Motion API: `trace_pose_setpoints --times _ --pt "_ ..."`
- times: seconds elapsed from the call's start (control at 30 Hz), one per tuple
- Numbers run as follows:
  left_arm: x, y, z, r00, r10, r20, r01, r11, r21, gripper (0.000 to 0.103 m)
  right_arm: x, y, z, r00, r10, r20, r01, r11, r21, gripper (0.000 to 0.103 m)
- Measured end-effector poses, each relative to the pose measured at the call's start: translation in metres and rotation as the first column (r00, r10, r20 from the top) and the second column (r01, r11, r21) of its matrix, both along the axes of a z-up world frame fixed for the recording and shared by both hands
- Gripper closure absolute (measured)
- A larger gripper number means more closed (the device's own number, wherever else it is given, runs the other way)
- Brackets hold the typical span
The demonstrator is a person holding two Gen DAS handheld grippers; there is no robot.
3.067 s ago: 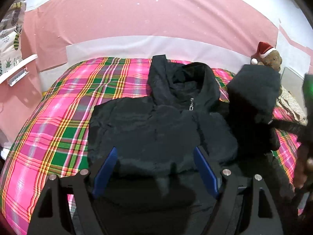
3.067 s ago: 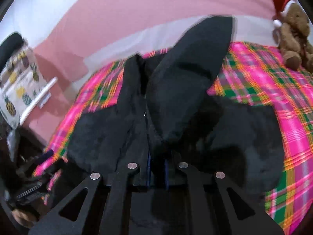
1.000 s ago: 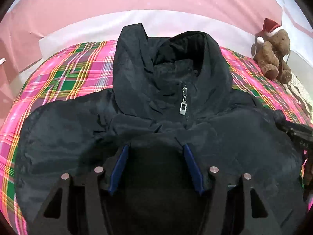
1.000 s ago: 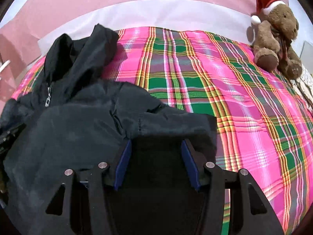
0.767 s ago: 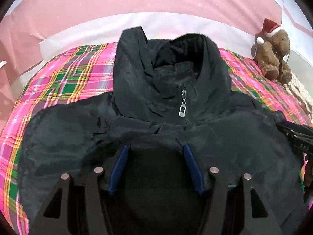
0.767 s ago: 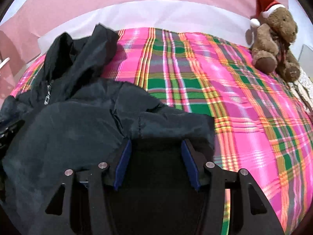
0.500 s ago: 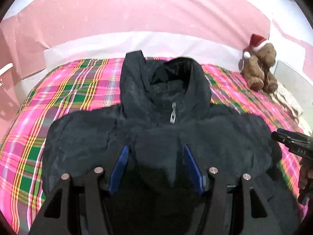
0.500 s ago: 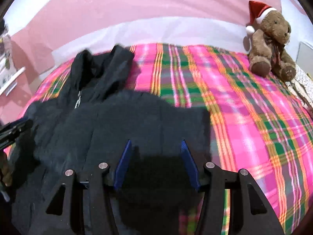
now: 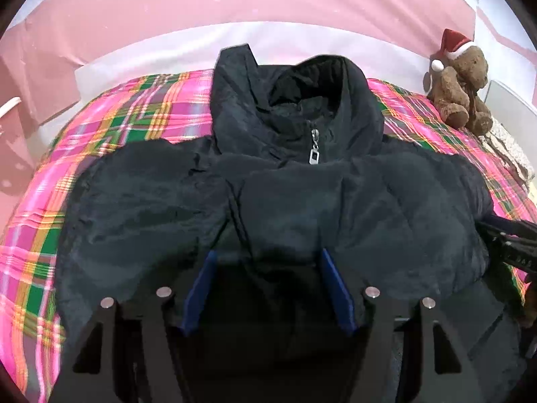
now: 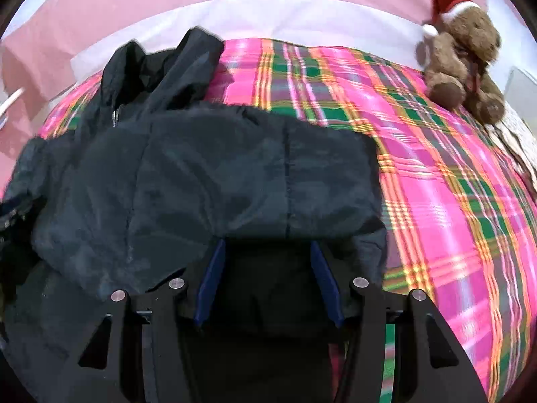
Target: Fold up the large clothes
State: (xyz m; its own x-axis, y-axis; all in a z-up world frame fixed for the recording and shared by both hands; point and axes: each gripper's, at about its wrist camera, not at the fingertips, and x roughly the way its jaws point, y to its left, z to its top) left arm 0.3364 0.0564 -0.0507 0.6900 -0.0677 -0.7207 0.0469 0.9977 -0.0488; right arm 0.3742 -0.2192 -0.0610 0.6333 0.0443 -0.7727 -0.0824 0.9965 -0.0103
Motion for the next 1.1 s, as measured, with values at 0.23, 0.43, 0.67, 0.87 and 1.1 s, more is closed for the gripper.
trace_pose_setpoints --times 0.23,0.43,0.67,0.87,1.1 --pt "-0.008 0.039 0.012 0.997 0.080 0.018 -0.080 0.997 0.007 0.036 -0.017 0.043 0.012 0.994 0.101 0.031 -0.100 0.994 -0.053 0.050" --pt "-0.008 0.049 -0.001 0.996 0.079 -0.033 -0.079 0.997 0.002 0.037 -0.014 0.050 0.005 0.997 0.075 0.004 -0.075 0.996 -0.055 0.050" --pt "-0.047 0.048 0.019 0.998 0.065 -0.007 -0.065 0.997 -0.037 0.037 -0.055 0.053 0.042 0.994 0.081 0.076 -0.076 0.995 -0.060 0.050" --pt "-0.098 0.036 0.049 0.998 0.049 0.039 -0.047 0.997 -0.056 0.037 -0.110 0.060 0.080 0.984 0.091 0.154 -0.081 0.994 -0.073 0.050" --pt "-0.152 0.020 0.077 0.997 0.023 0.072 -0.016 0.996 -0.092 0.036 -0.162 0.070 0.099 0.978 0.097 0.186 -0.092 0.995 -0.037 0.050"
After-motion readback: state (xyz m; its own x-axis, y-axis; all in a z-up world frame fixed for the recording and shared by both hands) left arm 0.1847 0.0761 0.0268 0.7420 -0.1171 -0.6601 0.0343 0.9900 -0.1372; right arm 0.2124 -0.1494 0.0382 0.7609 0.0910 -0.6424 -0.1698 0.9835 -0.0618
